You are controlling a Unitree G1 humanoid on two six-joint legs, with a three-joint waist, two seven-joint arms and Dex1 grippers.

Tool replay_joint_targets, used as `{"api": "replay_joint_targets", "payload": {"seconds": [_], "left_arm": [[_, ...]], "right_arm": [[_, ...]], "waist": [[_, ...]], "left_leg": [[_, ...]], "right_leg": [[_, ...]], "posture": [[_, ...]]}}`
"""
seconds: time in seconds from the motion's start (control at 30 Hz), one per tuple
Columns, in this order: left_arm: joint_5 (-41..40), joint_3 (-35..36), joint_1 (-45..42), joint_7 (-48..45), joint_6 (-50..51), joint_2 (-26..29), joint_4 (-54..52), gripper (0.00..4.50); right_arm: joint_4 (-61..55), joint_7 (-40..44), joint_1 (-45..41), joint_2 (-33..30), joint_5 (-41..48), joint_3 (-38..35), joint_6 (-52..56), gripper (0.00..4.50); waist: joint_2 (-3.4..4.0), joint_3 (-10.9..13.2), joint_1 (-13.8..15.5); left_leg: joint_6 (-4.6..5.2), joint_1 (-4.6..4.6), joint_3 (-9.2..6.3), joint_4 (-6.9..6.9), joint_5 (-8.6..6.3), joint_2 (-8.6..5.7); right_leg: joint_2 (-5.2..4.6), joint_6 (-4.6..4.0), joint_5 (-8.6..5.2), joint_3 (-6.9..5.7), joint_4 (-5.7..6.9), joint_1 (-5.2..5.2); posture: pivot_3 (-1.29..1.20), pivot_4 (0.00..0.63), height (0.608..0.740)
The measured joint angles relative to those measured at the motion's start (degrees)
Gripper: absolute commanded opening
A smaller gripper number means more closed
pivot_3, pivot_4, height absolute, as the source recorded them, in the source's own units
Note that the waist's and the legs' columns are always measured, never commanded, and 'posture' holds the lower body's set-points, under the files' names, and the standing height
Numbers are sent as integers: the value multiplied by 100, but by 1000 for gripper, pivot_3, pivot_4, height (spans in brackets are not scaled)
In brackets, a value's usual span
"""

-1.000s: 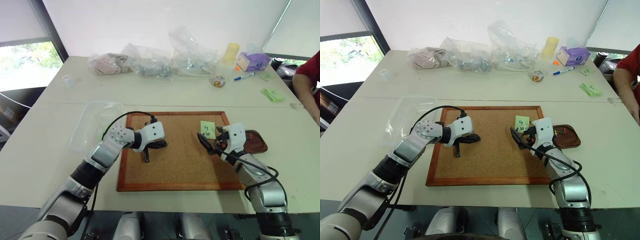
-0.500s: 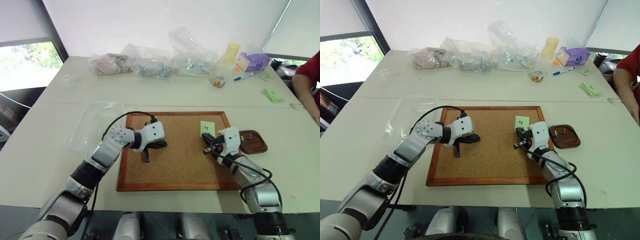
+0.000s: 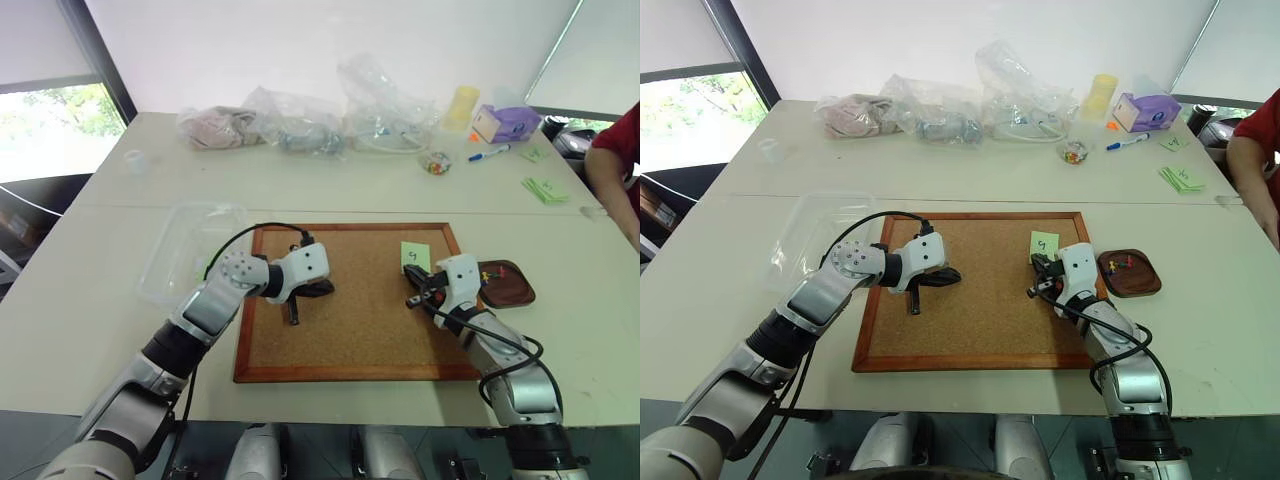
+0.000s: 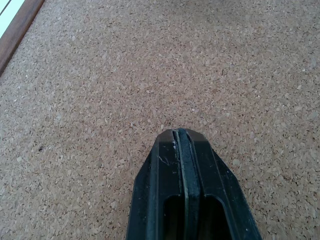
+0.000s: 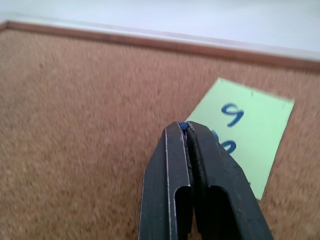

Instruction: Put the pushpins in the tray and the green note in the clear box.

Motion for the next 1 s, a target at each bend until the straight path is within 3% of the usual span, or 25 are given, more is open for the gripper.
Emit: {"api": "replay_joint_targets", "payload": {"seconds": [0.3, 0.47, 0.63, 0.83, 1.0], "left_arm": [[-196, 179, 30, -25, 151, -116, 59, 0], [-1696, 1488, -227, 13, 1699, -902, 251, 1941], [-2787, 2633, -1353, 393, 2755, -1354, 418, 4469], [-3328, 3569, -2264, 1357, 3927, -2188, 2405, 4490], [-3535, 4030, -2938, 1506, 3905, -2659, 3817, 4490]], "right_arm": [[-409, 19, 106, -14, 26, -74, -92, 58], [-782, 15, 173, -142, 25, -96, -44, 0], [-1235, -31, 208, -300, 31, -240, 128, 0], [-1753, -88, 139, -454, 36, -349, 352, 0], [-2100, -159, 62, -462, 36, -340, 598, 0]], "waist": [[10, 1, -11], [18, 29, 35], [20, 30, 32], [5, 48, 33], [-16, 83, 37]], "left_leg": [[-19, -14, 5, -20, -6, 1], [-3, -88, 1, -6, 8, 2], [7, -128, 5, 5, 7, -11], [15, -123, -32, 16, 4, -46], [14, -124, -53, 18, 5, -56]], "right_leg": [[-32, -4, -1, -24, -9, -11], [-44, -2, 0, -55, -15, -57], [-9, 37, 11, -78, -21, -79], [7, 86, 22, -92, -60, -38], [6, 89, 24, -101, -61, -31]], "posture": [[0, 150, 737], [0, 150, 737], [0, 150, 737], [0, 150, 737], [0, 150, 737]]}}
